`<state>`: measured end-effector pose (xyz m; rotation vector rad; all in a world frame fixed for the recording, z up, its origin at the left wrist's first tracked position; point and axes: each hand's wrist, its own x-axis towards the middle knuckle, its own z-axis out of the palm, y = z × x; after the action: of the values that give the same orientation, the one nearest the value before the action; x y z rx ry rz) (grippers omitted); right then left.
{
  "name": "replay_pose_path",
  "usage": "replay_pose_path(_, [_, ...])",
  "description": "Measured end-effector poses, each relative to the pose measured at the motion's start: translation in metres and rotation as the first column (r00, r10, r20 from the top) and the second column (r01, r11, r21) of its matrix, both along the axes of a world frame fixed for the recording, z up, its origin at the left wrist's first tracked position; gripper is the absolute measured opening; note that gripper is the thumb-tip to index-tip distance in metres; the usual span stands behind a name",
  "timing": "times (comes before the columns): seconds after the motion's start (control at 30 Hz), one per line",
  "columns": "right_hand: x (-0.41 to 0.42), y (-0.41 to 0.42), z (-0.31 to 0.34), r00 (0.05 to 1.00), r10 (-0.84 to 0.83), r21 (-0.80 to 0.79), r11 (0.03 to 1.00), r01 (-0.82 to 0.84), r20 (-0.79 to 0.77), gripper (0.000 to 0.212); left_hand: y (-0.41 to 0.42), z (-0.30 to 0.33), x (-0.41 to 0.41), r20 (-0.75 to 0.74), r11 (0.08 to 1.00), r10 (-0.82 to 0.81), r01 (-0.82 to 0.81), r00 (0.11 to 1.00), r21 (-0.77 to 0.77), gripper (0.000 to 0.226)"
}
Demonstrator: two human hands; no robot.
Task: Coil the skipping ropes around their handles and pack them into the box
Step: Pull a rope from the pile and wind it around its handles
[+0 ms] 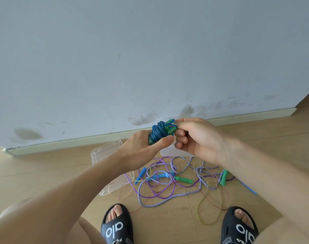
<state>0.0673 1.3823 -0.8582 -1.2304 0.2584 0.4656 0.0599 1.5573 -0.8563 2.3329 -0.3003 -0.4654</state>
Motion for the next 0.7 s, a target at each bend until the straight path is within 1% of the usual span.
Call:
replay_pose_path(0.13, [0.003, -0.005, 0.006, 0.996, 0.081, -0.081, 0.994, -0.077, 0.038, 0.014, 0.000, 0.000, 0.001, -0.034, 0.999, 0.034, -0.034, 0.999, 0.006, 0.053])
replay_pose_path(0.23, [0.002, -0.004, 0.005, 0.998, 0.038, -0.074, 0.997, -0.035, 0.049, 0.015, -0.003, -0.003, 0.002, -0.060, 0.999, 0.051, -0.050, 0.997, 0.021, 0.054])
replay_pose_path(0.33, [0.000, 0.000, 0.002, 0.998, -0.019, -0.077, 0.997, 0.024, 0.061, 0.017, -0.001, -0.009, 0.007, -0.055, 0.999, 0.039, -0.039, 0.998, 0.010, 0.046])
replay_pose_path(0.4, [-0.003, 0.001, 0.001, 0.998, -0.041, -0.068, 0.997, 0.045, 0.057, 0.017, 0.002, -0.013, 0.009, -0.026, 0.997, 0.052, -0.053, 0.998, -0.061, 0.052])
replay_pose_path(0.43, [-0.003, 0.001, 0.000, 0.998, -0.045, -0.067, 0.997, 0.048, 0.053, 0.017, 0.004, -0.013, 0.010, -0.006, 0.990, 0.057, -0.057, 0.998, -0.126, 0.049])
replay_pose_path(0.5, [-0.004, 0.000, 0.000, 0.998, -0.038, -0.071, 0.997, 0.041, 0.049, 0.018, 0.004, -0.013, 0.010, 0.044, 0.965, 0.035, -0.022, 0.998, -0.261, 0.035])
replay_pose_path(0.53, [-0.003, 0.000, 0.000, 0.999, -0.033, -0.070, 0.997, 0.036, 0.044, 0.018, 0.003, -0.011, 0.009, 0.082, 0.957, 0.013, 0.012, 0.997, -0.290, 0.034])
replay_pose_path(0.57, [-0.003, -0.001, 0.001, 0.999, -0.026, -0.061, 0.998, 0.027, 0.033, 0.017, 0.002, -0.009, 0.009, 0.124, 0.955, -0.010, 0.047, 0.992, -0.293, 0.035])
replay_pose_path(0.63, [-0.002, -0.003, 0.004, 1.000, 0.007, -0.019, 1.000, -0.007, -0.004, 0.016, 0.003, -0.007, 0.010, 0.198, 0.960, -0.035, 0.088, 0.980, -0.266, 0.027])
replay_pose_path(0.7, [-0.002, -0.007, 0.007, 0.997, 0.060, 0.006, 0.998, -0.060, -0.045, 0.013, 0.006, -0.006, 0.013, 0.229, 0.963, -0.035, 0.094, 0.973, -0.254, 0.020])
